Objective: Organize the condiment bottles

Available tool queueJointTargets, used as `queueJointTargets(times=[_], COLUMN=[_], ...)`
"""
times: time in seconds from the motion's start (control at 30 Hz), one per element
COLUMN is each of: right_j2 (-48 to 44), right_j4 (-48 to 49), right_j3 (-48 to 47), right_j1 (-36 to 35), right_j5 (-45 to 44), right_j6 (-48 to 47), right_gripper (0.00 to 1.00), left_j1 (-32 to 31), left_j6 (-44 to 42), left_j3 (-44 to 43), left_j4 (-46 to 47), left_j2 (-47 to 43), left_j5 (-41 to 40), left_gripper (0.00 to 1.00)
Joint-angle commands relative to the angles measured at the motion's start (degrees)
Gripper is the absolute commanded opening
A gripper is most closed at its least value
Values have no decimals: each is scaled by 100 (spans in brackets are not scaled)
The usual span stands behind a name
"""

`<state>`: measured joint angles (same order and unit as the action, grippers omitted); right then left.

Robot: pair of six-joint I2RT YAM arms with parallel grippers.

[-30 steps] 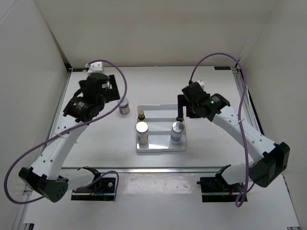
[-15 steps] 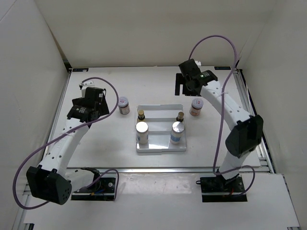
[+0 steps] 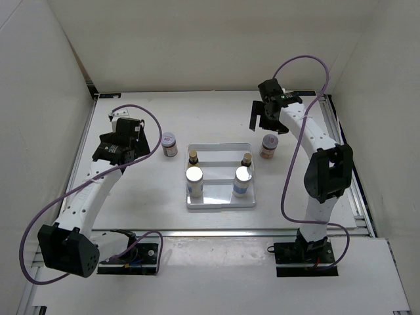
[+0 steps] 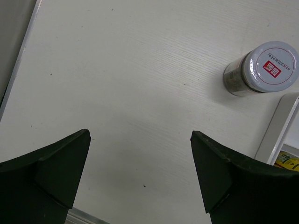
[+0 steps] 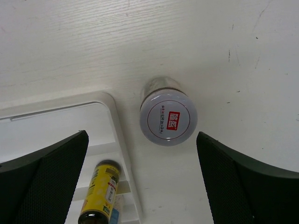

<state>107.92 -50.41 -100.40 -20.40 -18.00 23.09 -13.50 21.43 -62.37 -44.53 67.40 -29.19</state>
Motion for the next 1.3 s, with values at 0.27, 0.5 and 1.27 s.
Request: queueJointTargets(times=[0.27,0.5,1.27], right_j2=[414,528,545], right_j4=[49,111,129], right_j3=[143,257,477], right_j1=[116,116,352], right_j5=[666,666,262], right_j6=[-217,-217,-384], right_gripper=[100,98,100], left_j1=[23,23,23], left_j6=[-7,-60,-60], left_j3=[-162,-162,-162], left_j4=[103,103,103], left_j2=[10,63,116], left_j5=[124,186,291], left_gripper=[100,100,100])
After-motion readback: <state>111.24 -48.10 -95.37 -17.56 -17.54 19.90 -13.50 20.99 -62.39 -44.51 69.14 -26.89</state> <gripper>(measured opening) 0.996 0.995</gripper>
